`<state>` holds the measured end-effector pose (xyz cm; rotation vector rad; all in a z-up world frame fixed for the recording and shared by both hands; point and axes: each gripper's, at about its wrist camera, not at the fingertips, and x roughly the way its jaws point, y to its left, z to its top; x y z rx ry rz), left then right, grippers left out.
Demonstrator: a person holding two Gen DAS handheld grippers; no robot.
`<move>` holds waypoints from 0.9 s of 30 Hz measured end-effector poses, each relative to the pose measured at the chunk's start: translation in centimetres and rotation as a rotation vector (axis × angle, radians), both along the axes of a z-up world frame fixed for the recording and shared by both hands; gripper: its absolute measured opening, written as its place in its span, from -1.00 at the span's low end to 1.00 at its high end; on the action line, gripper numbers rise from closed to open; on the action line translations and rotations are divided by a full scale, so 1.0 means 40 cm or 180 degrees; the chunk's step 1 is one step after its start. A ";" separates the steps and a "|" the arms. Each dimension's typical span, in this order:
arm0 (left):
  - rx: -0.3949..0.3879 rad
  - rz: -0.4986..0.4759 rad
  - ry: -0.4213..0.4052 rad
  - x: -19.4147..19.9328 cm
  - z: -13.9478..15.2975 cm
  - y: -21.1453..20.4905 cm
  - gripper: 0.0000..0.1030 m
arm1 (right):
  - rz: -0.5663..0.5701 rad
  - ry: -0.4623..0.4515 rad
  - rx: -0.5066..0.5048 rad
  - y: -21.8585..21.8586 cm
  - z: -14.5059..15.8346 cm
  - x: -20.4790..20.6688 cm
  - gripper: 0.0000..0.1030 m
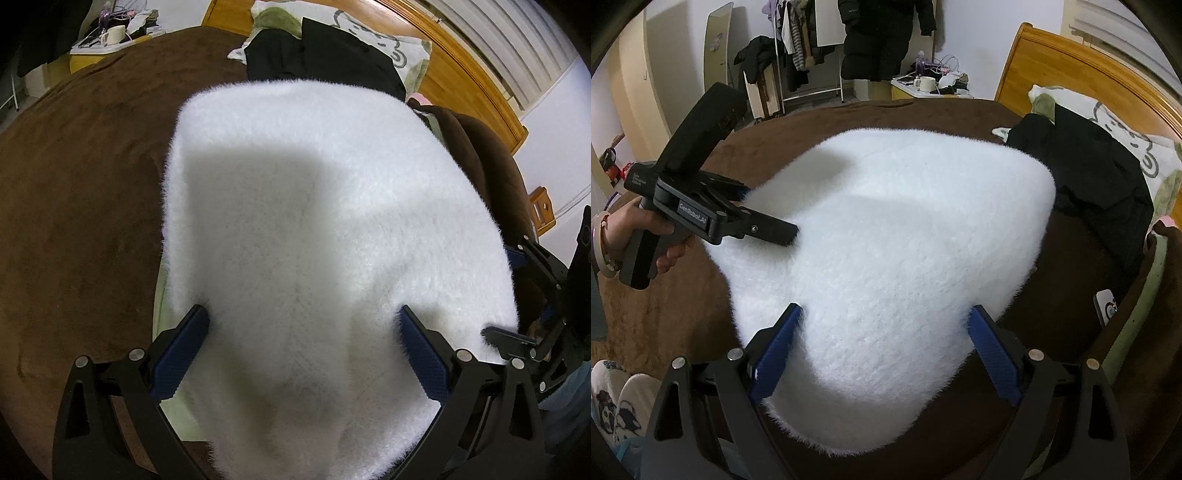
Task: Fold large clothes
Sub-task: 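Lower the bundle onto the green and striped clothes stack and open both tools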
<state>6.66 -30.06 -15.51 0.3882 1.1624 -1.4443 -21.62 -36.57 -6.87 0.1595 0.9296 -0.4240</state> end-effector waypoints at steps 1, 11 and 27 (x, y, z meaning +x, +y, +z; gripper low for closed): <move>-0.0002 0.0015 0.0000 -0.001 0.000 0.002 0.89 | 0.0002 -0.0006 0.0001 0.000 0.000 0.000 0.72; 0.0047 0.0089 0.0008 -0.006 0.022 0.006 0.89 | -0.0099 -0.0061 0.0015 0.003 0.014 0.005 0.74; 0.0044 0.0394 -0.0649 -0.073 0.276 0.166 0.87 | -0.0334 -0.0007 0.0064 0.107 0.148 -0.024 0.89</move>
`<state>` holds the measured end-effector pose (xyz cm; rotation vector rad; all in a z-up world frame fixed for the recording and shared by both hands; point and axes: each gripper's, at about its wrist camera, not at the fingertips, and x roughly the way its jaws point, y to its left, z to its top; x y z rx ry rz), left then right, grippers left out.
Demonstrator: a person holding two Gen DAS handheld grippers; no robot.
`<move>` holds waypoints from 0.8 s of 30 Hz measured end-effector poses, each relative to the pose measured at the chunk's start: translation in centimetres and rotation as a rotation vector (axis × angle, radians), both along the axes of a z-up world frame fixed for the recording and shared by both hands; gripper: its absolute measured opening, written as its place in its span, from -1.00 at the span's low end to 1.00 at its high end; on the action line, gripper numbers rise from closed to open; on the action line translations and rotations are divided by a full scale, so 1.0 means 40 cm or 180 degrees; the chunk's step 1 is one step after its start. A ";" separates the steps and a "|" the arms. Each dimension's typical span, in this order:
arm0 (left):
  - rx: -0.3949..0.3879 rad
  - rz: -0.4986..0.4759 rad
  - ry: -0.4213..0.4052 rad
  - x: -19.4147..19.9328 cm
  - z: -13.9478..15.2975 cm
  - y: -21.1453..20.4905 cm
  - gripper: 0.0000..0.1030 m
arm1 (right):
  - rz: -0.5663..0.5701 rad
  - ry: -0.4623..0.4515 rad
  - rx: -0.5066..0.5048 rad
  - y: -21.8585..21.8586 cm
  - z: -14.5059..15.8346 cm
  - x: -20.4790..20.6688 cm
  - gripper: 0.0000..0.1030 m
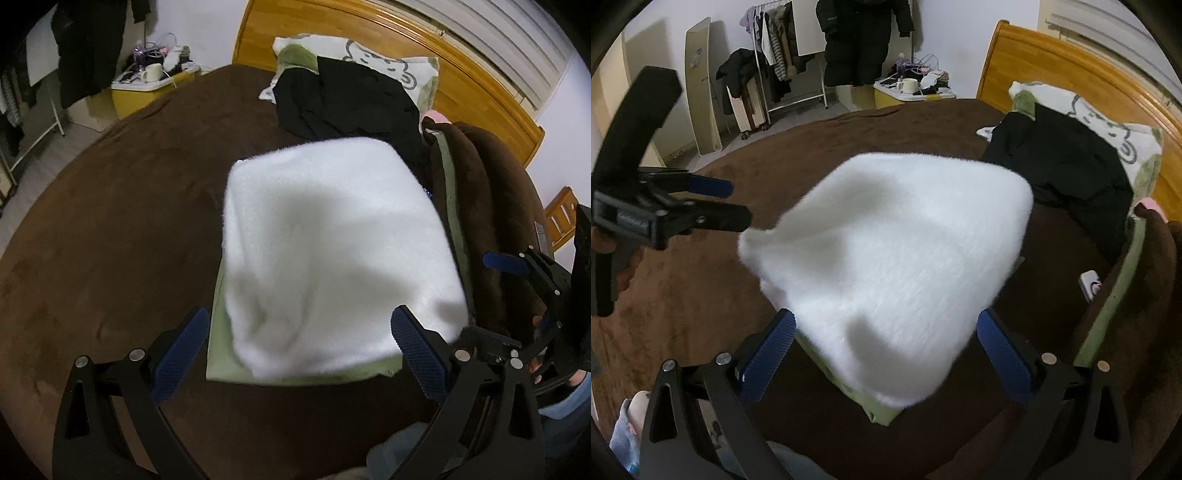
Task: Fold large clothes
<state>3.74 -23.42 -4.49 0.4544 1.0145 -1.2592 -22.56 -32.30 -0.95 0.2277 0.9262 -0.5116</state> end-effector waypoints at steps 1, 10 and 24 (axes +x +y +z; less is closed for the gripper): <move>-0.0005 0.0045 -0.0027 -0.007 0.008 0.014 0.87 | -0.0028 -0.0002 -0.0024 0.010 0.008 -0.007 0.89; 0.0046 0.0297 -0.0504 -0.153 0.047 0.180 0.87 | -0.0132 -0.0021 -0.0195 0.129 0.052 -0.119 0.89; -0.0076 0.0844 -0.0547 -0.378 0.002 0.387 0.87 | -0.0090 -0.0176 -0.0065 0.318 -0.017 -0.284 0.89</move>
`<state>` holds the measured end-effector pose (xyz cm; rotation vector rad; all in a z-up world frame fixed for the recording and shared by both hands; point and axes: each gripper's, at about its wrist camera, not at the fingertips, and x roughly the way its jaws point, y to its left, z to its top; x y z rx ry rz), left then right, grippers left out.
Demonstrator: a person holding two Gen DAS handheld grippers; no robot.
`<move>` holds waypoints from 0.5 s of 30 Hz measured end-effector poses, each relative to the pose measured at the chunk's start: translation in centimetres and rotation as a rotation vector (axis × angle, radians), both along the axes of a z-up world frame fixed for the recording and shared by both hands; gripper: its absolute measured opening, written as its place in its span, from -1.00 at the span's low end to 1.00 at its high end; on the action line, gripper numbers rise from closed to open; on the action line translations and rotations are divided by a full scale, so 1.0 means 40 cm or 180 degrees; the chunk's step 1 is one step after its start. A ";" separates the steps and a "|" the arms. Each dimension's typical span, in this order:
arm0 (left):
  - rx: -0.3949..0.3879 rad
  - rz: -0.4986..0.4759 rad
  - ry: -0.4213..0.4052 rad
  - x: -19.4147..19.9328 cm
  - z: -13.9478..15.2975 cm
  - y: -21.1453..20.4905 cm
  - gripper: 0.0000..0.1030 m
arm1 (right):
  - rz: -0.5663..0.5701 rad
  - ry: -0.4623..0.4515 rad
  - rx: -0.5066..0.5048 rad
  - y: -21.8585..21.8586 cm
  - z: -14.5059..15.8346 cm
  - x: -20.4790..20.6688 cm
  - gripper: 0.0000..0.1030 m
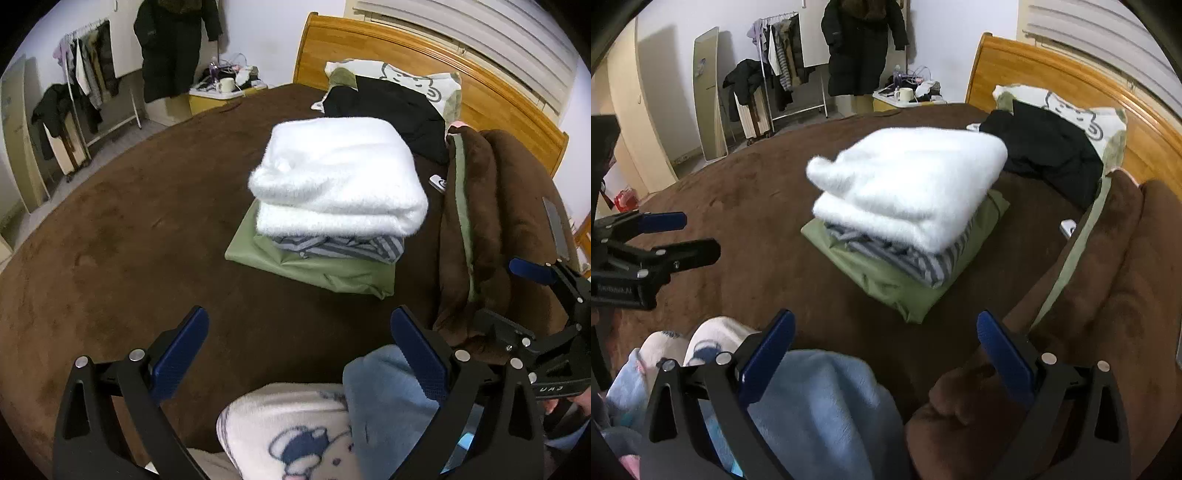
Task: Fold large clothes
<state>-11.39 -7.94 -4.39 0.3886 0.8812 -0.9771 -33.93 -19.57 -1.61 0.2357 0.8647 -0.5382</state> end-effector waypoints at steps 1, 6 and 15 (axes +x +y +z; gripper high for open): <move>0.0005 0.0017 -0.0033 -0.011 -0.002 0.008 0.87 | 0.0004 0.0010 -0.0005 0.003 -0.004 -0.005 0.89; -0.0053 0.0063 0.0024 -0.041 -0.022 0.020 0.87 | 0.0027 0.0039 -0.0024 0.023 -0.026 -0.034 0.89; 0.0032 -0.0044 -0.0011 -0.078 -0.053 -0.008 0.87 | -0.0032 0.0033 -0.0048 0.028 -0.036 -0.060 0.89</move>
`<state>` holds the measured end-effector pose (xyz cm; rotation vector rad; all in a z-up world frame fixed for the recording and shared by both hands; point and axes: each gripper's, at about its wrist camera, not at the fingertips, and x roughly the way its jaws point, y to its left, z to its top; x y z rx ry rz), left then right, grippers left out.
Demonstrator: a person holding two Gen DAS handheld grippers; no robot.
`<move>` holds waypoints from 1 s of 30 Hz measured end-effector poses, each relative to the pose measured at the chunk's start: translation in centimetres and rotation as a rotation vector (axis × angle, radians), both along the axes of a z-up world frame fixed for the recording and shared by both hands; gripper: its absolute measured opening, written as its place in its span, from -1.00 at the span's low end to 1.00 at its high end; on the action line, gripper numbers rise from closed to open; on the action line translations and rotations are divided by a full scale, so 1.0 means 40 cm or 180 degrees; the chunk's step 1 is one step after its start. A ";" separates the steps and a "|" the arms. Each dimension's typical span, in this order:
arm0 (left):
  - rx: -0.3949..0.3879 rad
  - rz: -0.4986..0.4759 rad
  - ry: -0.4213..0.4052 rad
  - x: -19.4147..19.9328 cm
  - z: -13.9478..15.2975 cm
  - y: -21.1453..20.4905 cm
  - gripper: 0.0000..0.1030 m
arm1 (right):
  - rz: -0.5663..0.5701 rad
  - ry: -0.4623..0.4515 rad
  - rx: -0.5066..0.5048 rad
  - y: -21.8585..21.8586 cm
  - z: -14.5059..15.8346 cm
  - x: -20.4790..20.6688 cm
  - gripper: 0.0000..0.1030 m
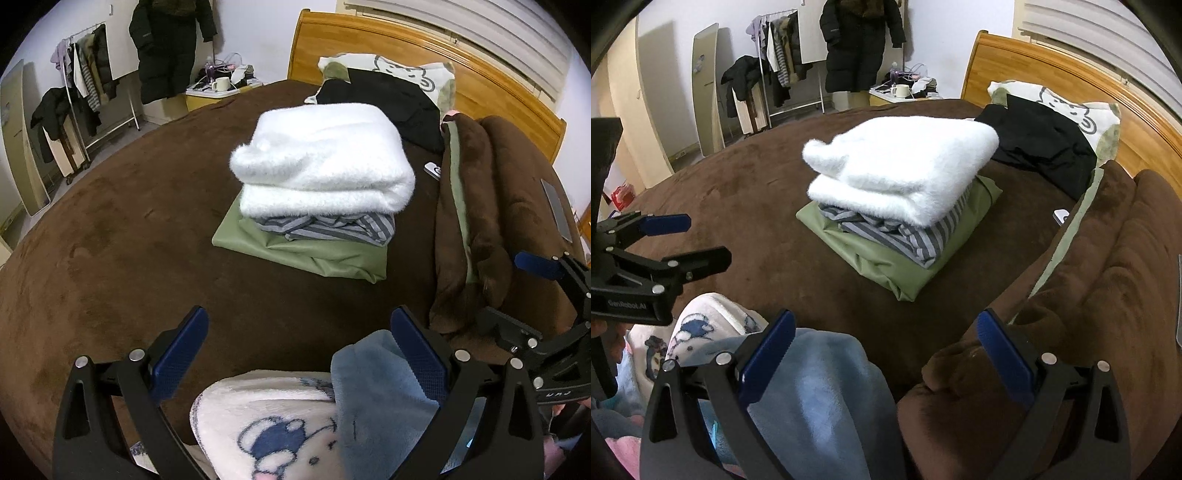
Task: Fold large clothes
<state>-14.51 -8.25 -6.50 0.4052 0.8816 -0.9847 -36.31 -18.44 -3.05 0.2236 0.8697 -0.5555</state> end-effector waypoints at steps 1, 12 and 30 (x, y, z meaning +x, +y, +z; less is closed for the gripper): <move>-0.0001 -0.0005 0.0015 0.000 -0.001 -0.002 0.87 | -0.0008 0.0001 -0.0007 -0.002 0.001 -0.001 0.89; 0.0016 -0.0060 0.0009 -0.009 -0.004 -0.025 0.87 | -0.0053 0.0013 -0.0091 -0.015 0.018 0.000 0.89; 0.0059 -0.0109 0.0000 -0.015 -0.003 -0.051 0.87 | -0.0038 0.0037 -0.0146 -0.027 0.030 0.009 0.89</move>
